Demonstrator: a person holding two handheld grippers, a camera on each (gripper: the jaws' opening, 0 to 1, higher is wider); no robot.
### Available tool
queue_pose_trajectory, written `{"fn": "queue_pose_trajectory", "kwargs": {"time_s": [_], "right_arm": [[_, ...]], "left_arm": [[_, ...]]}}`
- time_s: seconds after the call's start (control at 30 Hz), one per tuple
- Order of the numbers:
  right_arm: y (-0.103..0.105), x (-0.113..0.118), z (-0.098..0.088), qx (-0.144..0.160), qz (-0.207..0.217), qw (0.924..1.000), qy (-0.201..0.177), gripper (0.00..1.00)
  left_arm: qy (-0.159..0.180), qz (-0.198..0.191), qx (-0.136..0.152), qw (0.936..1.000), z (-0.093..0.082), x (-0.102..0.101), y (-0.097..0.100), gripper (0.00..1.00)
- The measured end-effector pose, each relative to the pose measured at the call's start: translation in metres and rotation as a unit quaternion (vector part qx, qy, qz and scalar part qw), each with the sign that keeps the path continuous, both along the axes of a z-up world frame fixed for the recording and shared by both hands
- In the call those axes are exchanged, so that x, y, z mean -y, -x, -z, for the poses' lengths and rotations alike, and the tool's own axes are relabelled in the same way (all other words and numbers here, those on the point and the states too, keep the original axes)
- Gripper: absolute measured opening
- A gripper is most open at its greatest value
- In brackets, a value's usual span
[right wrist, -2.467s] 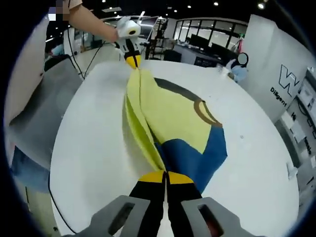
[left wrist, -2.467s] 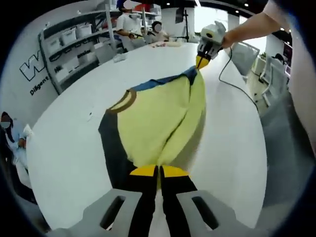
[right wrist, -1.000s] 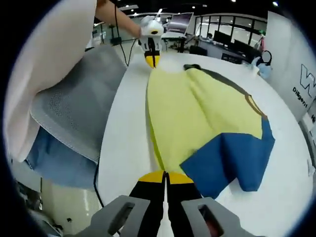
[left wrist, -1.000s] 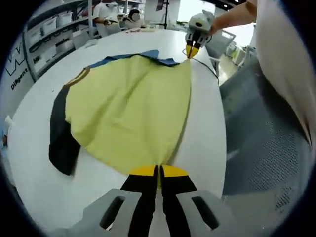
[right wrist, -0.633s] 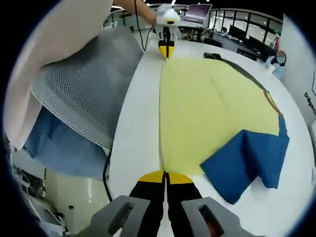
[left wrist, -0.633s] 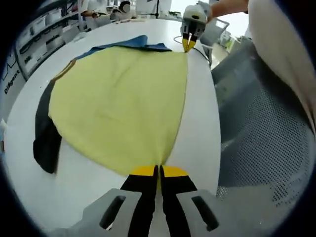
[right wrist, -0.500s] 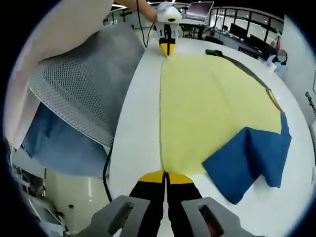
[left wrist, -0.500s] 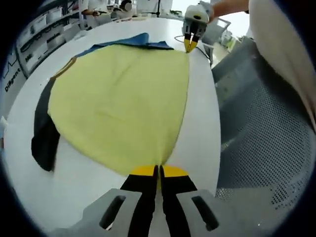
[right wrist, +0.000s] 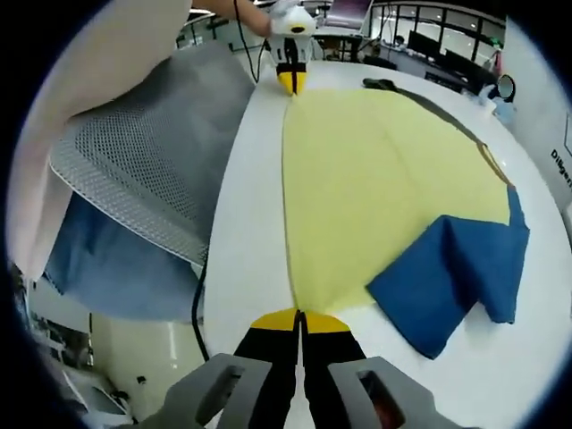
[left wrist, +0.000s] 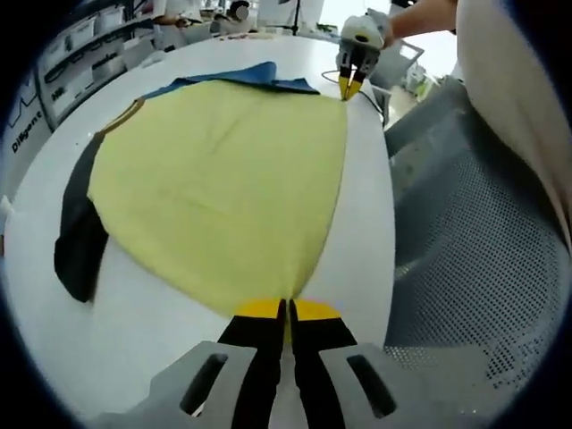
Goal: Fold the garment on the visible template until the final outline fits inside the template.
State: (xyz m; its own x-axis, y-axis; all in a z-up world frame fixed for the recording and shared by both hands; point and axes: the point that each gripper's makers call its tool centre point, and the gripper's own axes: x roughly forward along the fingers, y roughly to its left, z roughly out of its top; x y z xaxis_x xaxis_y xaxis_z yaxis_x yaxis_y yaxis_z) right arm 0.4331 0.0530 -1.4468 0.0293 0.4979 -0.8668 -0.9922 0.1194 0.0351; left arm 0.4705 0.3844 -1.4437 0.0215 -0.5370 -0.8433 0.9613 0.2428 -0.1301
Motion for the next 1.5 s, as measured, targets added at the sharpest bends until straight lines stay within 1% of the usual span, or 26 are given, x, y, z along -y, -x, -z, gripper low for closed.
{"fn": "queue_pose_trajectory", "kwargs": {"time_s": [0.1,0.17,0.23,0.27,0.37,0.47,0.57,0.67,0.7,0.73,0.77,0.8,0.83,0.9,0.93,1.03,1.07,1.17,1.2,1.27,1.33,1.43,1.5], "right_arm": [[0.001,0.000,0.000,-0.003,0.000,1.0000,0.002,0.00],[0.001,-0.001,-0.001,-0.007,0.001,1.0000,0.004,0.00],[0.004,-0.002,-0.001,-0.017,0.001,0.9999,0.002,0.00],[0.004,-0.001,0.000,-0.013,-0.004,0.9999,0.005,0.00],[0.003,-0.003,0.000,-0.014,-0.003,0.9999,0.006,0.00],[0.004,-0.005,-0.001,-0.016,-0.005,0.9998,0.009,0.00],[0.007,-0.004,-0.001,-0.022,-0.007,0.9997,0.013,0.00],[0.013,-0.001,-0.001,-0.029,-0.012,0.9993,0.021,0.00],[0.013,0.000,-0.001,-0.030,-0.011,0.9993,0.022,0.00],[0.014,0.001,-0.002,-0.033,-0.009,0.9992,0.023,0.00],[0.013,0.000,-0.006,-0.028,-0.006,0.9994,0.018,0.00],[0.010,0.001,-0.008,-0.023,0.000,0.9996,0.017,0.00],[0.008,0.001,-0.011,-0.023,0.008,0.9996,0.013,0.00],[0.003,0.000,-0.015,-0.017,0.017,0.9997,0.006,0.00],[-0.002,-0.001,-0.018,-0.011,0.026,0.9996,0.001,0.00],[-0.017,-0.008,-0.025,0.002,0.053,0.9984,-0.020,0.00],[-0.025,-0.010,-0.028,0.008,0.066,0.9975,-0.026,0.00],[-0.041,-0.018,-0.034,0.022,0.087,0.9951,-0.042,0.01],[-0.049,-0.021,-0.035,0.027,0.100,0.9934,-0.049,0.02],[-0.057,-0.025,-0.035,0.030,0.112,0.9916,-0.058,0.04],[-0.065,-0.030,-0.035,0.033,0.122,0.9899,-0.064,0.05],[-0.072,-0.036,-0.031,0.035,0.132,0.9881,-0.071,0.06],[-0.075,-0.039,-0.030,0.034,0.139,0.9868,-0.076,0.06]], "left_arm": [[0.001,0.002,-0.001,1.0000,0.000,0.000,0.002,0.03],[0.002,0.002,-0.008,1.0000,0.000,0.000,0.005,0.03],[0.008,-0.005,-0.024,0.9997,0.000,-0.001,0.009,0.04],[0.007,-0.007,-0.025,0.9996,0.000,-0.001,0.009,0.04],[0.000,-0.004,-0.027,0.9996,0.001,-0.005,0.014,0.01],[0.002,-0.007,-0.031,0.9995,0.000,-0.006,0.018,0.04],[0.003,-0.014,-0.030,0.9994,0.000,-0.009,0.018,0.03],[0.001,-0.023,-0.038,0.9990,0.001,-0.010,0.020,0.03],[-0.001,-0.019,-0.044,0.9988,0.002,-0.011,0.022,0.02],[-0.017,-0.018,-0.046,0.9986,0.004,-0.016,0.025,0.02],[-0.008,-0.013,-0.040,0.9991,0.002,-0.014,0.025,0.01],[-0.007,-0.016,-0.039,0.9991,0.001,-0.014,0.024,0.02],[0.011,-0.036,-0.033,0.9988,-0.004,-0.012,0.018,0.02],[0.039,-0.070,-0.035,0.9962,-0.013,-0.010,0.008,0.02],[0.039,-0.078,-0.031,0.9957,-0.014,-0.012,0.004,0.02],[0.041,-0.103,-0.007,0.9938,-0.018,-0.021,-0.014,0.04],[0.048,-0.127,0.000,0.9908,-0.021,-0.025,-0.025,0.04],[0.063,-0.178,0.016,0.9818,-0.028,-0.036,-0.053,0.06],[0.064,-0.201,0.024,0.9771,-0.029,-0.043,-0.066,0.07],[0.066,-0.230,0.032,0.9703,-0.030,-0.052,-0.082,0.09],[0.073,-0.263,0.037,0.9612,-0.032,-0.061,-0.100,0.12],[0.077,-0.300,0.040,0.9498,-0.032,-0.072,-0.122,0.14],[0.079,-0.315,0.040,0.9449,-0.030,-0.079,-0.133,0.15]]}}
